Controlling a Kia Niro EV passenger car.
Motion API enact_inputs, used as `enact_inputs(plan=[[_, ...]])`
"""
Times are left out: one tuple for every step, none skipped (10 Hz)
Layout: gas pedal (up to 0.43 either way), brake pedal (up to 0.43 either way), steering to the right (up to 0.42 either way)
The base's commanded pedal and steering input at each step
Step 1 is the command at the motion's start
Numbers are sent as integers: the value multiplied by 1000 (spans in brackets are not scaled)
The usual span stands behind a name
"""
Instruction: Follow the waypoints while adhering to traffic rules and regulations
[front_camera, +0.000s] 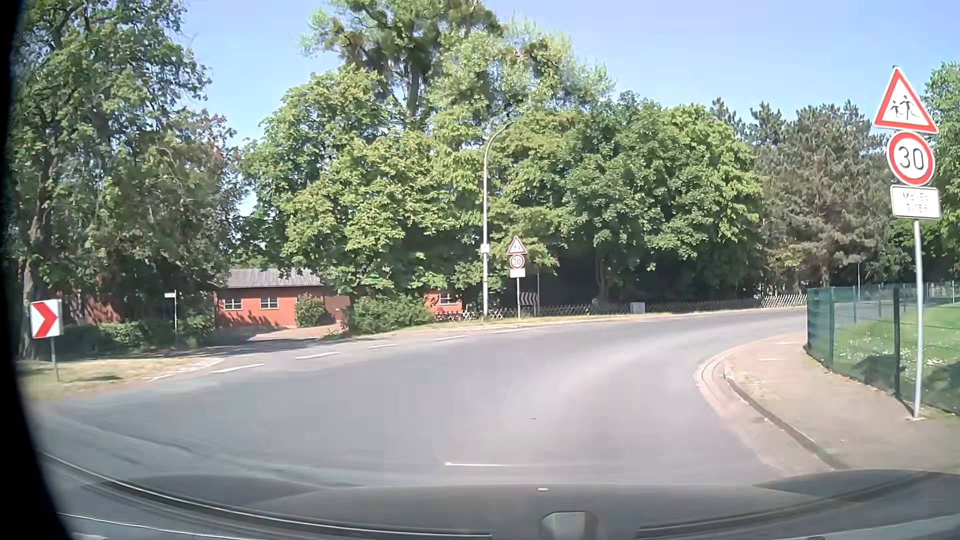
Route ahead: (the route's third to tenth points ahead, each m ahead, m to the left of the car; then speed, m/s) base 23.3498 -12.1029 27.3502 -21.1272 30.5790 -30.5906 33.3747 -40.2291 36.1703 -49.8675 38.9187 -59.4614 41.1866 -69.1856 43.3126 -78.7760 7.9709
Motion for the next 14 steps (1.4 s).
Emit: enact_inputs(plan=[[87,6,75],[79,6,76],[67,6,78],[67,6,84],[67,6,92],[67,6,98],[67,6,109],[67,6,120],[79,6,135],[79,6,146],[87,6,158],[87,6,170],[87,6,184],[98,6,198]])
